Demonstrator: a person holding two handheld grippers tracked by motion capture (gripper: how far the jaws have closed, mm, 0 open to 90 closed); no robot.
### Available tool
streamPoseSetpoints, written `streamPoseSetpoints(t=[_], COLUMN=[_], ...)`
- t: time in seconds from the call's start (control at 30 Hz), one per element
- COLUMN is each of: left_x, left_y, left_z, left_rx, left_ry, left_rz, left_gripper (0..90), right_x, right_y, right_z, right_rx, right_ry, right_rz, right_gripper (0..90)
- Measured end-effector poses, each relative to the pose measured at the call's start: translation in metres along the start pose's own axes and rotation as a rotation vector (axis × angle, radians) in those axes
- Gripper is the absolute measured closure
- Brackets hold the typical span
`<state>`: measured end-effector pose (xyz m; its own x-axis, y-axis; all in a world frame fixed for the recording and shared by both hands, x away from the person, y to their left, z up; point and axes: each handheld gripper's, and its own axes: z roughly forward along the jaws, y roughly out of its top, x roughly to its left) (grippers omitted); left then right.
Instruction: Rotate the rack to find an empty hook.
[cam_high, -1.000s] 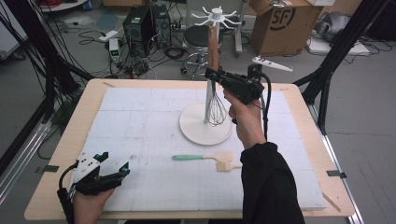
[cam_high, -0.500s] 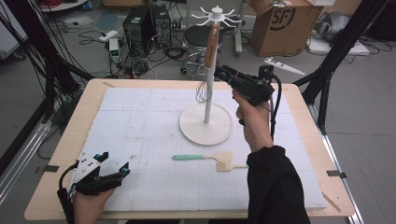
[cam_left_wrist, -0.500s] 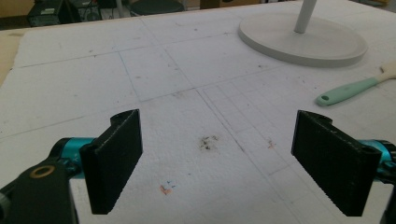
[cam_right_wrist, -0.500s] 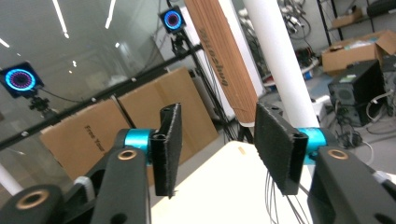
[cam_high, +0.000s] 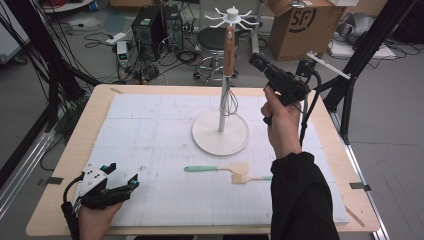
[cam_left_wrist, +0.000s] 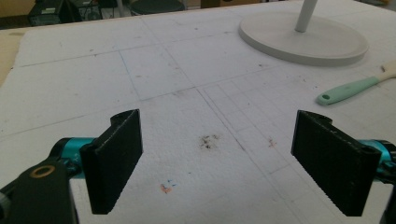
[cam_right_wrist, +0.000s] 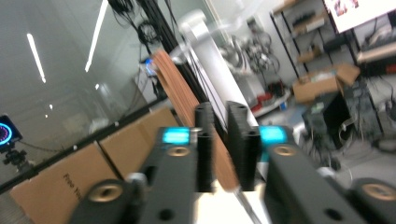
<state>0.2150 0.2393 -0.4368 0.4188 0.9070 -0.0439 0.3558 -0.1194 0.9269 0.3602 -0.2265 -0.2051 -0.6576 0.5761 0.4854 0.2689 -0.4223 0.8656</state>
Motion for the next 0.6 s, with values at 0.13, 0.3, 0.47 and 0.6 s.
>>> streamPoseSetpoints(t=[0.13, 0.3, 0.47, 0.6], left_x=[0.000, -0.002, 0.000, 0.002], left_y=[0.000, -0.001, -0.001, -0.001], left_z=[0.000, 0.001, 0.001, 0.001], left_rx=[0.003, 0.004, 0.003, 0.003], left_ry=[-0.005, -0.009, -0.013, -0.012], left_rz=[-0.001, 0.005, -0.005, -0.009], left_gripper=[17.1, 17.1, 17.1, 17.1], right_x=[0.000, 0.000, 0.000, 0.003], right_y=[0.006, 0.011, 0.015, 0.019], right_z=[0.001, 0.006, 0.013, 0.019], right_rx=[-0.034, -0.061, -0.078, -0.071], right_ry=[-0.001, 0.005, 0.012, 0.020], right_rz=[0.013, 0.033, 0.027, 0.028], right_gripper=[89.6, 89.7, 89.6, 89.6])
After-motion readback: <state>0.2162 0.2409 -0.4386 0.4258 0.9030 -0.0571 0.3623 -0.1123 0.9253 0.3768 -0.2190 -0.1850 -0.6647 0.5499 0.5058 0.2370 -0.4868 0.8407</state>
